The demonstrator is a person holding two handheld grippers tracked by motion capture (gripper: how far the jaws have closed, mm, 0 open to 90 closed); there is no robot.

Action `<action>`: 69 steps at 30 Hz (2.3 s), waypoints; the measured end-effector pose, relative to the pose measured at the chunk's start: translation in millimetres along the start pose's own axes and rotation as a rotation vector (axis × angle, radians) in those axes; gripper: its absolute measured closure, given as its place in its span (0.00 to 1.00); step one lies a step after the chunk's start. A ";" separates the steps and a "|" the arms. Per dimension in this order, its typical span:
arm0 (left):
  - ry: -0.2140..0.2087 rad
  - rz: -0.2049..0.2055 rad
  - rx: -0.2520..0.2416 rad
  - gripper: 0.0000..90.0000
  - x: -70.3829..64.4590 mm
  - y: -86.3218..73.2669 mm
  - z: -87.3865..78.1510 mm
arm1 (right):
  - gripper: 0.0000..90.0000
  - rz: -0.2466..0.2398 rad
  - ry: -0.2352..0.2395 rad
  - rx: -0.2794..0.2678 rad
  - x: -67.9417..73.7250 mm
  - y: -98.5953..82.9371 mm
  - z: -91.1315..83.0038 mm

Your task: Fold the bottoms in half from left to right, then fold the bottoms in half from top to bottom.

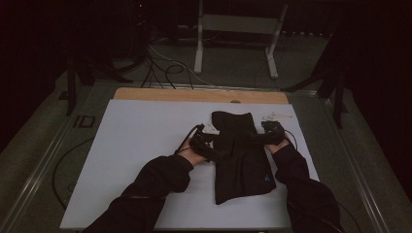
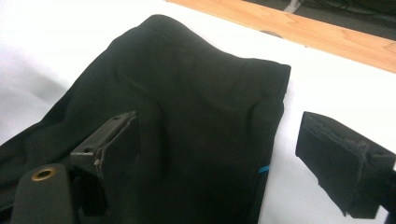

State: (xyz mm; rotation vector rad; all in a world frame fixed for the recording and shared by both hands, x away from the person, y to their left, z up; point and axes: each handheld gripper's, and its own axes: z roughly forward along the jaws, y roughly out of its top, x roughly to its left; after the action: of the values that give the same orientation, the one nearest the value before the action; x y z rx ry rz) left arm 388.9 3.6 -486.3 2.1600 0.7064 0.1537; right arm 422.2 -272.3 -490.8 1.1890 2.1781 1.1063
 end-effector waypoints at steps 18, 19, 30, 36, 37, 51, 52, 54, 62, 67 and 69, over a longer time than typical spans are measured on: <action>0.058 -0.103 -0.044 0.08 30.7 1.5 -0.8 | 0.15 0.001 -0.001 -0.001 -4.4 2.6 5.7; 0.059 -0.108 -0.044 0.08 31.8 1.6 -0.8 | 0.15 0.000 -0.002 -0.001 -5.2 3.1 5.9; 0.073 -0.152 -0.048 0.08 45.0 2.6 3.9 | 0.15 0.012 -0.005 -0.004 -8.3 7.8 8.7; 0.068 -0.205 -0.055 0.08 57.6 7.4 8.8 | 0.15 0.009 -0.003 0.002 -10.7 11.3 12.3; 0.065 -0.214 -0.057 0.08 59.3 7.9 9.5 | 0.15 0.010 -0.001 0.003 -11.5 11.8 13.5; 0.056 -0.233 -0.080 0.07 70.8 12.1 21.1 | 0.15 0.028 0.006 0.044 -21.2 11.9 24.4; 0.057 -0.233 -0.083 0.07 71.3 11.7 21.7 | 0.15 0.023 0.010 0.046 -21.5 12.0 25.7; 0.056 -0.243 -0.080 0.07 72.2 11.6 22.8 | 0.15 0.019 0.009 0.055 -22.2 12.5 27.9; 0.024 -0.310 -0.064 0.06 78.3 12.5 29.2 | 0.15 0.041 -0.007 0.076 -27.1 16.3 33.0; 0.030 -0.320 -0.053 0.07 83.1 14.3 33.1 | 0.15 0.046 -0.023 0.092 -29.6 19.6 34.4; 0.028 -0.331 -0.049 0.07 84.5 15.2 34.5 | 0.15 0.049 -0.017 0.100 -31.0 19.8 35.5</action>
State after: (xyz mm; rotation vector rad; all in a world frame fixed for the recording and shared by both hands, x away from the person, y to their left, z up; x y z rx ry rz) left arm 477.7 17.8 -508.0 1.9665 1.0528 0.0256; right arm 472.9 -276.3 -496.3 1.2966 2.2249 1.0136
